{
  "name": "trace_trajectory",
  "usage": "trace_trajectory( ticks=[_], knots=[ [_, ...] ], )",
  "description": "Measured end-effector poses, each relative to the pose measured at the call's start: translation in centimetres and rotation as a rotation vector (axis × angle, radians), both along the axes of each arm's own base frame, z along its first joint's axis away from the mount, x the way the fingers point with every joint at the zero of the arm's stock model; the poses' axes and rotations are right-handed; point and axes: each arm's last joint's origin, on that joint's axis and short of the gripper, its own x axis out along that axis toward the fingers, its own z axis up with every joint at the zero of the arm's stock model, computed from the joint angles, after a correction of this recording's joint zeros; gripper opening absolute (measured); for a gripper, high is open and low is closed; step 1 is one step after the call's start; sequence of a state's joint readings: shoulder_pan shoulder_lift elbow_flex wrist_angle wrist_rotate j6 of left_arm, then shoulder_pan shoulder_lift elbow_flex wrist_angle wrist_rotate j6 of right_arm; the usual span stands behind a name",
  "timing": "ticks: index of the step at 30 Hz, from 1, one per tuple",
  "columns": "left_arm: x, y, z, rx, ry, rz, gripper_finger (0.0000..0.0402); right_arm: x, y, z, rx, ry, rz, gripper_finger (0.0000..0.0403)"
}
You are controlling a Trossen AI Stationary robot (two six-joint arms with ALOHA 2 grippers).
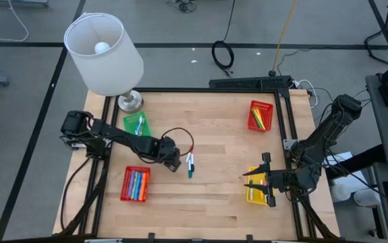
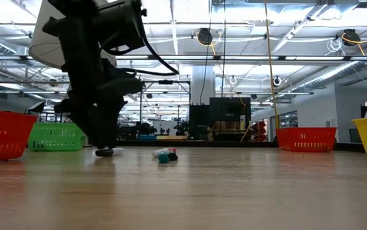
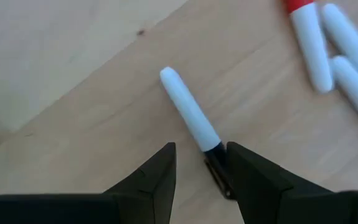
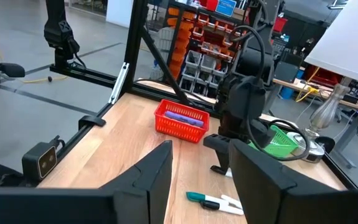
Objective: Pick & Place Markers
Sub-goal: Put the black highlighter pen into the yellow basket
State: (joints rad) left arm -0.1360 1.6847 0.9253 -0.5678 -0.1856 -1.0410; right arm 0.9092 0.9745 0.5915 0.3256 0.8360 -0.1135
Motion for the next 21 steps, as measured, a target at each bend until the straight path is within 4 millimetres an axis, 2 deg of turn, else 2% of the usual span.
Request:
trace_trajectory(
  ticks=[12,16,21],
  knots=[
    [0.2,-0.1,0.0,-0.021,-0.020,0.024,0.0149,0.0,0.0,0.0,-0.001,-0.002,0.000,0.0144],
    [0.1,-0.3,-0.1,-0.017,-0.002,-0.062,0.0149,0.0,0.0,0.0,-0.001,-0.002,0.000,0.0143],
    [0.4,-0.4,-1.4,0.044,0.063,-0.204,0.0149,0.0,0.0,0.0,0.000,-0.002,0.000,0.0145]
  ],
)
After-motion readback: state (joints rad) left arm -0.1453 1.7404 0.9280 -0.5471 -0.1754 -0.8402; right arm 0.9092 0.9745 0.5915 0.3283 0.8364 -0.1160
